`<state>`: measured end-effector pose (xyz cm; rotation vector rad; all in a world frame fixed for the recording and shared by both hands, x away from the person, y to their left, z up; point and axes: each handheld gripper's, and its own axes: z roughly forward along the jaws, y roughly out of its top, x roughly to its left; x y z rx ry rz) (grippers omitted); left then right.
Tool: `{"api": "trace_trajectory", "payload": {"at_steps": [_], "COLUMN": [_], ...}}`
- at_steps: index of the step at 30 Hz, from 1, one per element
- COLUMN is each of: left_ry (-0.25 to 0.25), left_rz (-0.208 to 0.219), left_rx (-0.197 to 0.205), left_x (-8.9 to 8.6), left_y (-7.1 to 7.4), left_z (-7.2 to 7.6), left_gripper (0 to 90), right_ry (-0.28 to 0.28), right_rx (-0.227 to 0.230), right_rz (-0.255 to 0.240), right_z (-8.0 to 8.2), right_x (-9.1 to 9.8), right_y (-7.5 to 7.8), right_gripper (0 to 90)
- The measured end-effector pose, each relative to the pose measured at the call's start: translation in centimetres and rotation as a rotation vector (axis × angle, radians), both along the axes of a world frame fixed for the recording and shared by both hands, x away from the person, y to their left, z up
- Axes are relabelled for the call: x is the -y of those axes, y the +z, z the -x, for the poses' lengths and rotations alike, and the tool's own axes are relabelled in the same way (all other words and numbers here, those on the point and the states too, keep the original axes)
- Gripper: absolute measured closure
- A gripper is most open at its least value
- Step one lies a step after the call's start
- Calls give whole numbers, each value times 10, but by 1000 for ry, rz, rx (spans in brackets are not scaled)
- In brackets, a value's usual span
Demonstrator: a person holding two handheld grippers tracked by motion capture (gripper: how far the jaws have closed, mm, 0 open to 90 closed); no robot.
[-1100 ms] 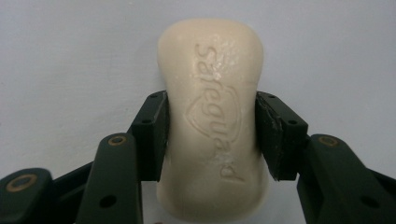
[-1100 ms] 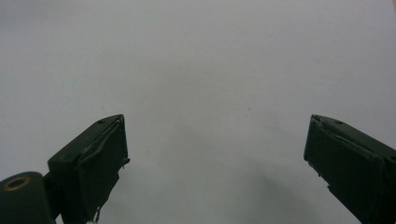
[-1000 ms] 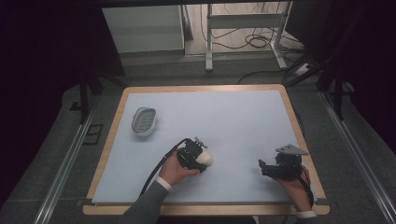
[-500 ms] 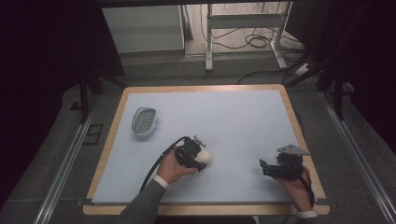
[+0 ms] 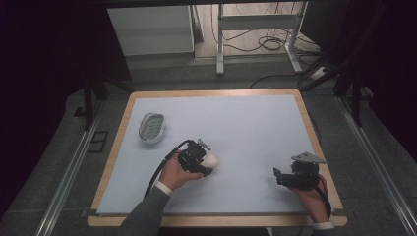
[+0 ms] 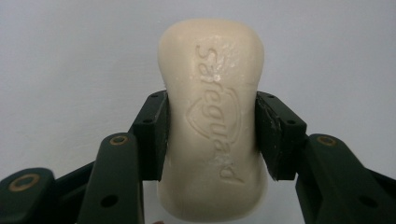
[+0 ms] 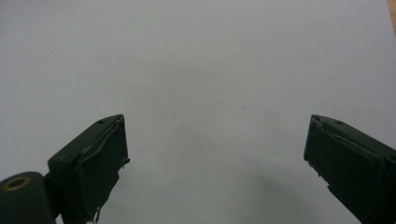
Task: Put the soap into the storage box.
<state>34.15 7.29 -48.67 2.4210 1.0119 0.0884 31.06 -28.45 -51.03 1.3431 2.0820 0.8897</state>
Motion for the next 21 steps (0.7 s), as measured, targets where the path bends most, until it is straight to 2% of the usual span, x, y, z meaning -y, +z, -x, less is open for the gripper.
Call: {"api": "trace_trajectory", "payload": {"at_steps": [10,21], "left_ry": [20,51], "left_rz": [13,25], "left_rx": [6,-17], "left_x": [-12,-30], "left_y": [6,6], "left_z": [-4,-14], "left_gripper": [492,492], "right_ry": [-2,-5], "right_rx": [-3,-4], "right_rz": [2,2], "right_z": [0,0], "right_x": [1,1], "right_y": [0,-1], "right_gripper": [61,61]}}
